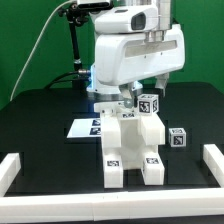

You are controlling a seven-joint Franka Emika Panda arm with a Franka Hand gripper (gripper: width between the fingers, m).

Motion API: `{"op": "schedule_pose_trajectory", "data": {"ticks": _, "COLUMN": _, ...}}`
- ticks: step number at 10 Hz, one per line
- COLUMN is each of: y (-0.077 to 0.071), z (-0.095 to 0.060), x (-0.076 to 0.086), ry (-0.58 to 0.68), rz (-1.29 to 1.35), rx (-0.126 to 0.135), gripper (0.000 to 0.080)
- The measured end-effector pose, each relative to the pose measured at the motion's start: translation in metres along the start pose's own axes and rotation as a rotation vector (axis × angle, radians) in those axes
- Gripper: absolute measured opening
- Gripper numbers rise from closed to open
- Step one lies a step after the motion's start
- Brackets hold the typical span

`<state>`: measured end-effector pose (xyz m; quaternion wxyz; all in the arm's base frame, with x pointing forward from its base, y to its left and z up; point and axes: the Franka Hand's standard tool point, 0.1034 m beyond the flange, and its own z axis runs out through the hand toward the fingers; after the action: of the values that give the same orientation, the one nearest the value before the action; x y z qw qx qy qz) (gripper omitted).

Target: Assemble chair

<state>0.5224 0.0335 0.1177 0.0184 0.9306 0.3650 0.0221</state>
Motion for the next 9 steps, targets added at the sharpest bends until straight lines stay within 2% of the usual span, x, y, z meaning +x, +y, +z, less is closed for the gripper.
{"op": "schedule_pose_trajectory", "data": {"ticks": 1, "y": 0.0002, "z": 0.0, "x": -0.0002, "ry": 0.0, "rz": -0.002, "rx": 0.0, "gripper": 0.0521}}
{"op": "schedule_pose_trajectory", "data": {"ticks": 2, "y": 0.0002, "z": 0.0001, "x": -0.0002, "ry": 0.0, "rz": 0.048, "rx": 0.0, "gripper": 0.0521}}
{"op": "schedule_pose_trajectory", "data": {"ticks": 3, "y": 0.0001, "z": 0.0001, "x": -0.0002, "ry": 0.0, "rz": 0.126, "rx": 0.0, "gripper": 0.0383}}
{"op": "schedule_pose_trajectory", "data": {"ticks": 4, "y": 0.0001, "z": 0.0001, "x": -0.0001, "ry": 0.0, "rz": 0.2, "rx": 0.0, "gripper": 0.028}}
{"op": "schedule_pose_trajectory", "data": {"ticks": 9, "y": -0.0001, "z": -0.0001, "x": 0.0003, "ry": 0.001, "rz": 0.538, "rx": 0.001, "gripper": 0.0281}}
